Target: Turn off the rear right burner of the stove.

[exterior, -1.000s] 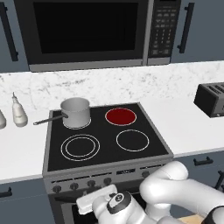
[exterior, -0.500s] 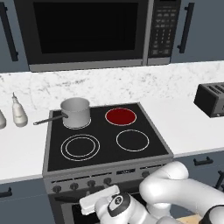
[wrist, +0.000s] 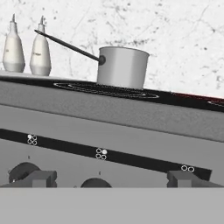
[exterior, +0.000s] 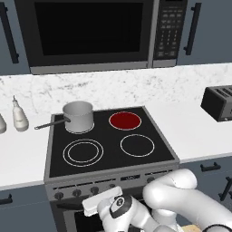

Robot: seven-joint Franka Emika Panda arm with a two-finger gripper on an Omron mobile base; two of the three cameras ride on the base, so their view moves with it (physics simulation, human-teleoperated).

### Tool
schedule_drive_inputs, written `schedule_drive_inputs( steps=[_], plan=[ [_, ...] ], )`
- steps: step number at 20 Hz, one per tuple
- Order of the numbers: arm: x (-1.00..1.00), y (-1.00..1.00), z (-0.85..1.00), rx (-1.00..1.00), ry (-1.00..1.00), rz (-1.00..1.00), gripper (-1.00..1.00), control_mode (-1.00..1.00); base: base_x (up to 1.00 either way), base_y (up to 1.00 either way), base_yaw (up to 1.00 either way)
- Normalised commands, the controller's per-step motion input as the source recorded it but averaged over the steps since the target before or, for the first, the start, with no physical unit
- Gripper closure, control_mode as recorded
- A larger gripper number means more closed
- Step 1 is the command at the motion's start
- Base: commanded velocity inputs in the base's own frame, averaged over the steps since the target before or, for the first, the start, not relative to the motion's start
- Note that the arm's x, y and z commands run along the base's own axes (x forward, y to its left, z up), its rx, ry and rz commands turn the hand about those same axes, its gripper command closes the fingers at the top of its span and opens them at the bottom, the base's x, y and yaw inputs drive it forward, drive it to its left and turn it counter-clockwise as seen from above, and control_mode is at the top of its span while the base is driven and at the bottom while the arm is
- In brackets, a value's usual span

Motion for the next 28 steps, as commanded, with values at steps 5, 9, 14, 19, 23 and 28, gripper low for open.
schedule_drive_inputs(
  steps=[5,9,14,19,23,28],
  plan=[
    [0.03,0.0,-0.24,0.0,0.0,0.0,-1.0,-1.0,0.0,0.0,0.0],
    [0.0,0.0,-0.42,0.0,0.0,0.0,-1.0,-1.0,0.0,0.0,0.0],
    [0.17,0.0,-0.06,0.0,-0.03,0.0,-1.0,-1.0,0.0,0.0,0.0],
    [0.13,0.0,-0.08,0.0,-0.02,0.0,-1.0,-1.0,0.0,0.0,0.0],
    [0.12,0.03,-0.1,0.0,-0.01,0.0,-1.0,-1.0,0.0,0.0,0.0],
    [0.09,0.21,-0.1,0.0,0.0,0.0,-1.0,-1.0,0.0,0.0,0.0]
  ],
)
